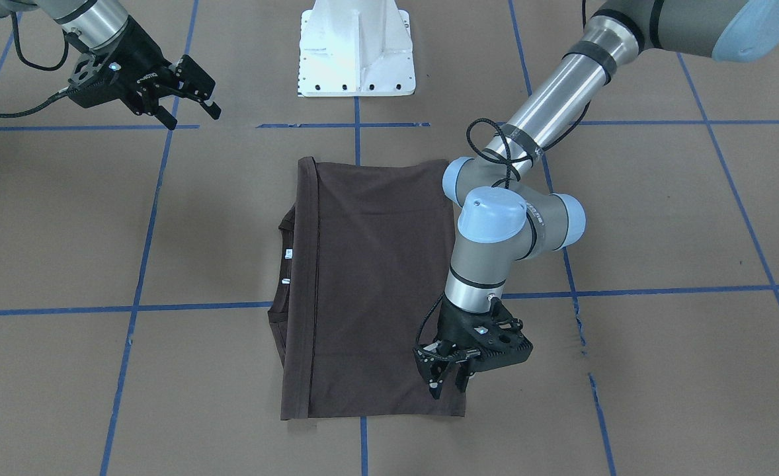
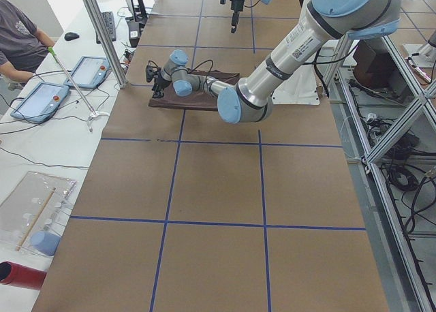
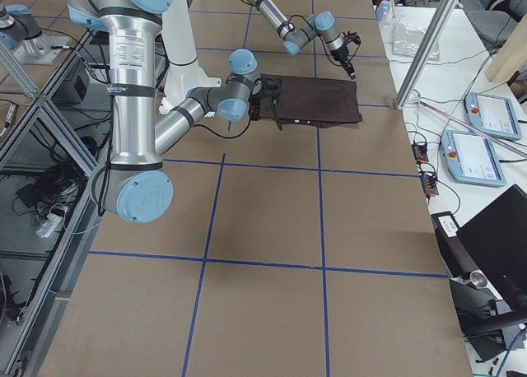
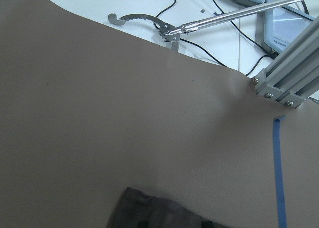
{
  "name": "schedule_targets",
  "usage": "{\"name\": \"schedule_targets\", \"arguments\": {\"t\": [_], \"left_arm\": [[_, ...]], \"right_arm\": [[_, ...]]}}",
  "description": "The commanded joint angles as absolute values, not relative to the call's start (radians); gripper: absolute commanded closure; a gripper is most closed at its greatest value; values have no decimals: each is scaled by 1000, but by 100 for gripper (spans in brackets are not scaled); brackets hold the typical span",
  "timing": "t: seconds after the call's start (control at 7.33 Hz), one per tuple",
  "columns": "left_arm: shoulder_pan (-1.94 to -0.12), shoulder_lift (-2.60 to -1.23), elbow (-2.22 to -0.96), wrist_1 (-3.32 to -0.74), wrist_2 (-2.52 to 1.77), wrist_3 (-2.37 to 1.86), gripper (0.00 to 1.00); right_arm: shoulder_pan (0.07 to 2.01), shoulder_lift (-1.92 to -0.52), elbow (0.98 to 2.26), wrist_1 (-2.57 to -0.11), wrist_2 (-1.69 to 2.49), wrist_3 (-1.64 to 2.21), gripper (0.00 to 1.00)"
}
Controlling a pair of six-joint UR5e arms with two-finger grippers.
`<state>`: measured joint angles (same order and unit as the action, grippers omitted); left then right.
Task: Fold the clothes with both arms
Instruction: 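Move both grippers to the folded shirt's edges to grasp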
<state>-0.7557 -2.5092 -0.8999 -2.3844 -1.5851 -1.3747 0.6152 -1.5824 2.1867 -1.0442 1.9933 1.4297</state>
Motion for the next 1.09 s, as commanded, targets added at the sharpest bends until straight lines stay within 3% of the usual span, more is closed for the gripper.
{"name": "schedule_targets", "arguments": {"t": [0.0,0.68,0.96], "left_arm": [[-770,-2469,-993,-2309,-1629,-1316,0],[-706,-2226,-1654,-1803,-1768,-1293,0],[-658,-2162,-1822,-1714,-1775,-1293,0]], "right_arm": [[623,-1531,2136,-1086,1991,1428,0],[517,-1115,1964,-1598,1877,1319,0],[444,-999,1820,-1663,1839,1319,0]]}}
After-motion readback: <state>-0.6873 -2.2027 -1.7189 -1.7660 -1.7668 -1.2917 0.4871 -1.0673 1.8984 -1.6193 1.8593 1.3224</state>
